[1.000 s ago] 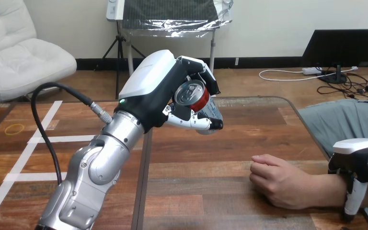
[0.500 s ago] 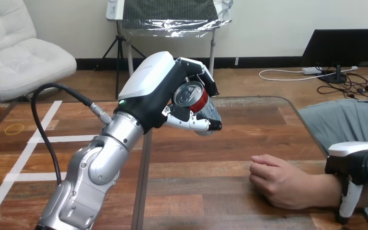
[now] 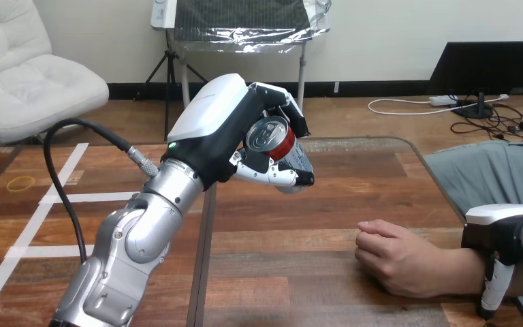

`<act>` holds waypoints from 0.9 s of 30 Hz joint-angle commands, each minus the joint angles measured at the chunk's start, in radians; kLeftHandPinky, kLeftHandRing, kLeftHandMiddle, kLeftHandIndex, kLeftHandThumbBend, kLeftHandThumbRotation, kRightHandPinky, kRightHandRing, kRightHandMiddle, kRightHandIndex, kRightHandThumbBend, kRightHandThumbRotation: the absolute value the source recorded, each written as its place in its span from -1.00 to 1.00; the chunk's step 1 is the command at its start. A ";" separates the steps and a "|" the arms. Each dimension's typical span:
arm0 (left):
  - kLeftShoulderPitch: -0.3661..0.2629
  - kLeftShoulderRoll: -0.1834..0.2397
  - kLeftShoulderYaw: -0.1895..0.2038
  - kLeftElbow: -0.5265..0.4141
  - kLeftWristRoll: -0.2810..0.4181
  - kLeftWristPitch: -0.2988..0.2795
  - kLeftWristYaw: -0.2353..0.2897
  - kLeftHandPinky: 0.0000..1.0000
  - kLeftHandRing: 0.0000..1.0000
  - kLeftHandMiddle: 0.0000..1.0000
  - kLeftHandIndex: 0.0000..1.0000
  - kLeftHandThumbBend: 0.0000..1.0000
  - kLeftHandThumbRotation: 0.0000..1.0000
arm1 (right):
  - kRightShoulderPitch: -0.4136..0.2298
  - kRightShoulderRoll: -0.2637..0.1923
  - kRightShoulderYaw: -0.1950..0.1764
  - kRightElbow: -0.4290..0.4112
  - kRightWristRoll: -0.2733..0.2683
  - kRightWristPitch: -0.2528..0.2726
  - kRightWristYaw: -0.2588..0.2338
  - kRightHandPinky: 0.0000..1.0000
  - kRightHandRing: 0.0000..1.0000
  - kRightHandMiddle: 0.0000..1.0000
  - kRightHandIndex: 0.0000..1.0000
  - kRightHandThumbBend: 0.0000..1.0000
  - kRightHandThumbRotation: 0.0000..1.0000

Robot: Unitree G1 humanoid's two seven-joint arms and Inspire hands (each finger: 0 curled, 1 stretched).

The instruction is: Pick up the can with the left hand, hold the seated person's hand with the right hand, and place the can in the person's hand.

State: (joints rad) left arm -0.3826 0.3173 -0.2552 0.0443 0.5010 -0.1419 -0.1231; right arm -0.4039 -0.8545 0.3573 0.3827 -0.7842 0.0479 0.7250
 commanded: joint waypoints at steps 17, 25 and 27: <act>-0.062 0.005 0.028 0.022 0.002 -0.010 0.025 -0.40 -0.29 -0.13 -0.03 0.19 -1.00 | 0.044 0.011 0.016 -0.040 0.008 0.027 0.025 -0.28 -0.04 0.11 0.02 0.36 -1.00; -0.064 0.003 0.027 0.032 0.000 -0.014 0.026 -0.40 -0.30 -0.14 -0.03 0.19 -1.00 | 0.050 0.008 0.013 -0.049 0.008 0.046 0.031 -0.24 -0.03 0.10 0.03 0.34 -1.00; -0.064 0.001 0.027 0.033 0.000 -0.013 0.026 -0.41 -0.30 -0.14 -0.03 0.19 -1.00 | 0.052 0.008 0.012 -0.052 0.008 0.051 0.029 -0.24 -0.03 0.10 0.04 0.34 -1.00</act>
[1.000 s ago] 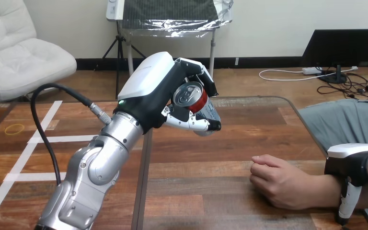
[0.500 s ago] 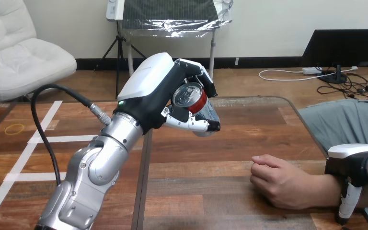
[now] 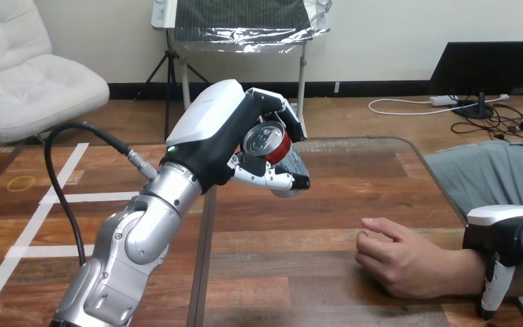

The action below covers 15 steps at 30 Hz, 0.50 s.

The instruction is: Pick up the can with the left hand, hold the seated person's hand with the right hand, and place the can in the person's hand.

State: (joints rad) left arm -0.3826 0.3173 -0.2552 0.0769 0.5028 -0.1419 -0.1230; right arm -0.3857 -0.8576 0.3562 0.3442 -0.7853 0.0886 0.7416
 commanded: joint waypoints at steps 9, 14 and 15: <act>-0.064 0.001 0.027 -0.003 -0.001 -0.008 0.023 -0.42 -0.31 -0.14 -0.03 0.20 -1.00 | 0.033 0.005 0.011 -0.021 0.011 0.015 0.013 -0.23 0.01 0.14 0.05 0.34 -1.00; -0.065 0.002 0.026 0.002 -0.001 -0.013 0.025 -0.43 -0.31 -0.14 -0.03 0.20 -1.00 | 0.028 0.003 0.011 -0.023 0.012 0.016 0.016 -0.26 -0.06 0.09 0.05 0.33 -1.00; -0.066 0.003 0.027 0.003 -0.001 -0.015 0.026 -0.43 -0.31 -0.14 -0.03 0.20 -1.00 | 0.027 0.002 0.010 -0.024 0.012 0.016 0.016 -0.27 -0.07 0.08 0.05 0.32 -1.00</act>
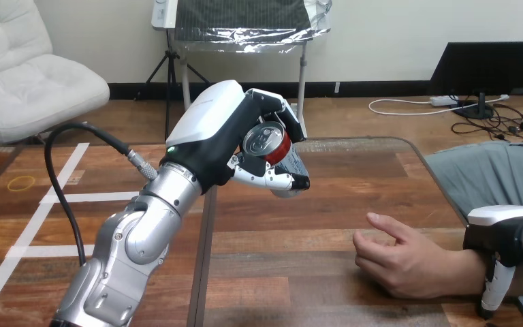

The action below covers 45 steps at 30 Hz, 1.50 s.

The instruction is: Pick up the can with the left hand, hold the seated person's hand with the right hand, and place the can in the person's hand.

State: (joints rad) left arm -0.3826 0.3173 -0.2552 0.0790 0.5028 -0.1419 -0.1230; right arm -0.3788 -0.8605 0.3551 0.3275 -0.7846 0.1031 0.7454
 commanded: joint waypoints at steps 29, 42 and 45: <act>-0.095 -0.006 0.012 0.032 0.014 -0.007 0.022 -0.43 -0.31 -0.14 -0.03 0.18 -1.00 | -0.030 -0.011 -0.033 -0.001 0.044 -0.048 -0.030 -0.39 -0.19 0.02 0.03 0.37 -1.00; -0.149 -0.029 0.000 0.097 0.033 -0.002 0.024 -0.39 -0.28 -0.12 -0.03 0.20 -1.00 | -0.084 -0.013 -0.035 -0.013 0.034 -0.013 -0.006 -0.41 -0.16 0.04 0.05 0.34 -1.00; -0.159 -0.034 0.000 0.110 0.030 -0.002 0.022 -0.38 -0.27 -0.12 -0.04 0.20 -1.00 | -0.092 -0.014 -0.039 -0.018 0.037 -0.011 -0.003 -0.43 -0.17 0.03 0.04 0.35 -1.00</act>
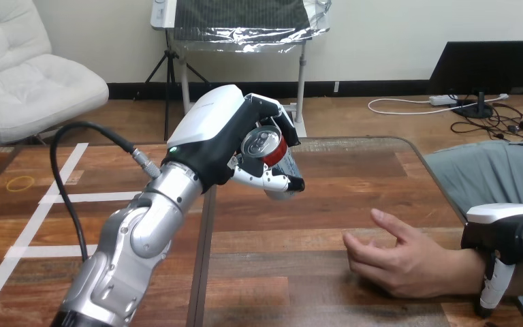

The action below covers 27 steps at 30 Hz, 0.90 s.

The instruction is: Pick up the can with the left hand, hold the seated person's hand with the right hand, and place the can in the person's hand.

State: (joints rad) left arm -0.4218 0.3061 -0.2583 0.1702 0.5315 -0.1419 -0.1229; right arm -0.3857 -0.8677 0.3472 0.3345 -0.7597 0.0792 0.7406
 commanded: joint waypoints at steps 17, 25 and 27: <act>-0.187 -0.059 -0.007 0.118 0.004 -0.028 0.051 -0.36 -0.25 -0.11 -0.05 0.23 -1.00 | -0.154 -0.022 -0.043 -0.050 0.021 -0.008 0.016 -0.44 -0.25 -0.05 0.02 0.42 -1.00; -0.202 -0.074 -0.013 0.139 0.005 -0.028 0.053 -0.37 -0.25 -0.10 -0.04 0.23 -1.00 | -0.181 -0.018 -0.043 -0.049 0.011 -0.007 0.015 -0.27 -0.07 0.07 0.00 0.43 -1.00; -0.206 -0.078 -0.016 0.143 0.007 -0.026 0.053 -0.38 -0.25 -0.10 -0.04 0.23 -1.00 | -0.187 -0.018 -0.043 -0.055 0.008 -0.005 0.018 -0.26 -0.07 0.08 0.00 0.43 -1.00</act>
State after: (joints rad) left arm -0.5196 0.2503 -0.2668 0.2956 0.5316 -0.1445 -0.1038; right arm -0.4280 -0.8680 0.3439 0.3230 -0.7491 0.0733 0.7671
